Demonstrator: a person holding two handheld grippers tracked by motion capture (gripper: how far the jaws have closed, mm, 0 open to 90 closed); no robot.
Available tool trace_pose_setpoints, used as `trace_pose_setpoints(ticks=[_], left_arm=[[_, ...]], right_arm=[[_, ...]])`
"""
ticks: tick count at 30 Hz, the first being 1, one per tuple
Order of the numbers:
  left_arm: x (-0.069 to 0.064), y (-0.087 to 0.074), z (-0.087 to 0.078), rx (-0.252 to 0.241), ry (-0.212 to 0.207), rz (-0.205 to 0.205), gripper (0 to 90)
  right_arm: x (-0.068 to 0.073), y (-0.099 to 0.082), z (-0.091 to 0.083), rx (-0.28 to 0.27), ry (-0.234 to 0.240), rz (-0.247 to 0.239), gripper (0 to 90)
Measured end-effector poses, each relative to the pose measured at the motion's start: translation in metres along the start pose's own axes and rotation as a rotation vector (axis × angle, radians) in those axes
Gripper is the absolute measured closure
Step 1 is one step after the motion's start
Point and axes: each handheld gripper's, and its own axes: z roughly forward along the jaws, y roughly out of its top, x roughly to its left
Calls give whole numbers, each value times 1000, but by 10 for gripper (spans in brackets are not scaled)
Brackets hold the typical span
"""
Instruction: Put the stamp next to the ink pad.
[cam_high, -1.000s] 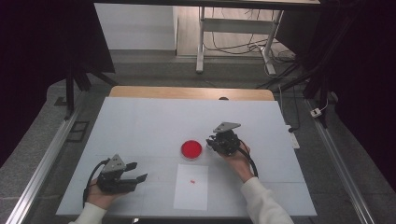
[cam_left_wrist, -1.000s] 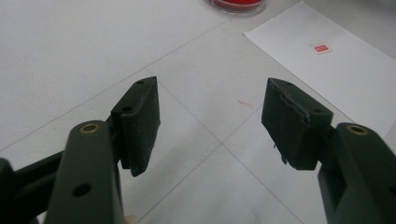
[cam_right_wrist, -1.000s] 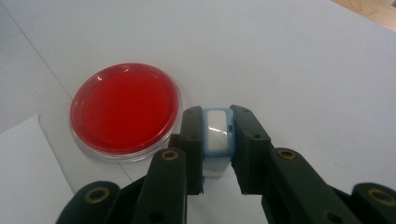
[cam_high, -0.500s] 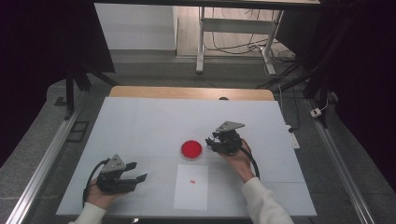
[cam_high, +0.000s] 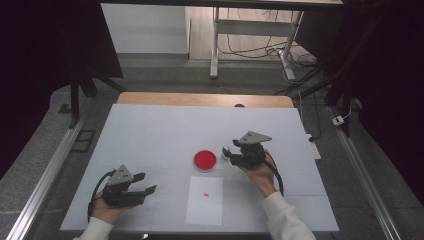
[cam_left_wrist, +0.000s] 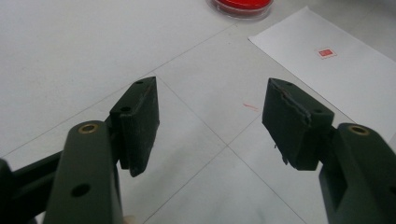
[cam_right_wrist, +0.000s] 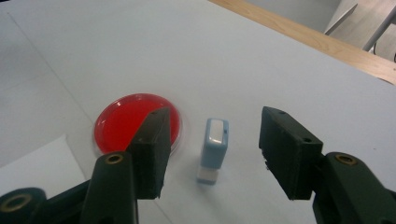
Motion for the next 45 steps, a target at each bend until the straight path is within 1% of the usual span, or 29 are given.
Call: trace_pose_setpoints(ticks=[2,5,7,11,13,16,19,23,30,35,38,42,45], left_arm=[[0,0,0,-3,2,-1,363],[0,0,-1,-5,3,-1,362],[1,0,-1,-7,5,-1,361],[0,0,-1,-11,7,-2,360],[0,1,-1,-13,9,-3,359],[0,1,0,-15,9,-1,358],[0,2,1,-13,8,0,358],[0,2,2,-13,6,5,357],[-1,2,3,-14,2,9,357],[-1,2,3,-14,2,11,356],[-1,2,4,-12,4,14,356],[-1,2,4,-11,4,13,355],[-1,2,5,-10,6,14,355]], right_arm=[[1,-2,-7,-20,-1,-6,436],[0,-4,-17,-36,1,-8,435],[0,-7,-23,-39,-2,-16,434],[-1,-13,-34,-50,-8,-17,432],[-2,-16,-40,-48,-16,-26,432],[-2,-22,-49,-56,-19,-22,431],[-2,-29,-59,-54,-28,-38,431],[-2,-38,-70,-60,-36,-32,430],[-7,-60,-92,-29,-48,-8,429],[-11,-78,-107,-22,-52,14,429],[-12,-87,-115,-16,-53,17,429],[-14,-96,-121,-15,-42,35,429],[-15,-99,-120,-1,-42,28,429]])
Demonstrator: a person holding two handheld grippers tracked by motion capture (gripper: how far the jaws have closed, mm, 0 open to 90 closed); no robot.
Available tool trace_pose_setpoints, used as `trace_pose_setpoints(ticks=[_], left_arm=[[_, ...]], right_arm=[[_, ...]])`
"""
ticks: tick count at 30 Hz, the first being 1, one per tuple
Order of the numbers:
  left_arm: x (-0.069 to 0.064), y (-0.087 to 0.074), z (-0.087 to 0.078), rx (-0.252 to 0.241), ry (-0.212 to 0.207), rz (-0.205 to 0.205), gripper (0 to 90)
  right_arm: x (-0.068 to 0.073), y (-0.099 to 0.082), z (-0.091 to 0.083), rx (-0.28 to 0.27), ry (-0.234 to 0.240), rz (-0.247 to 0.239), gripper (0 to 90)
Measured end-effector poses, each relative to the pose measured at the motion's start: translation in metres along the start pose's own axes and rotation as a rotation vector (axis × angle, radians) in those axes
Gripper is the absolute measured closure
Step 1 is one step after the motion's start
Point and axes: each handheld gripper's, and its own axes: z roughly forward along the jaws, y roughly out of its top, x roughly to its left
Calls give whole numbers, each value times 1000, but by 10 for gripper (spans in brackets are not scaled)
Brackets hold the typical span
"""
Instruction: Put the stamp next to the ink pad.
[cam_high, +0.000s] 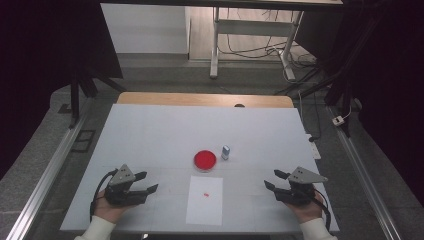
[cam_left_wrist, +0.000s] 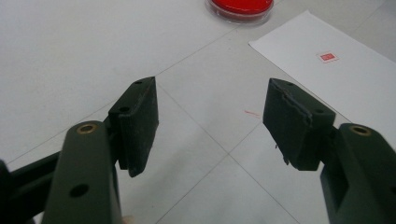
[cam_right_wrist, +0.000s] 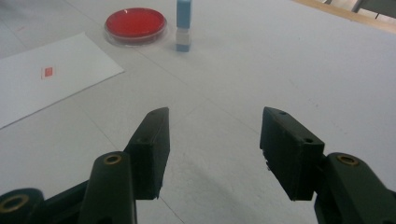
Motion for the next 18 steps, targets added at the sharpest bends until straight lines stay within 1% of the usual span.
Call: trace_pose_setpoints(ticks=[3,6,18], left_arm=[[0,0,0,0,1,-1,355],[0,0,0,0,2,-1,355],[1,-1,0,-2,3,-1,353]], right_arm=[[0,1,1,-12,10,0,429],[1,2,1,-3,12,-7,429],[1,2,2,-9,19,-5,430]])
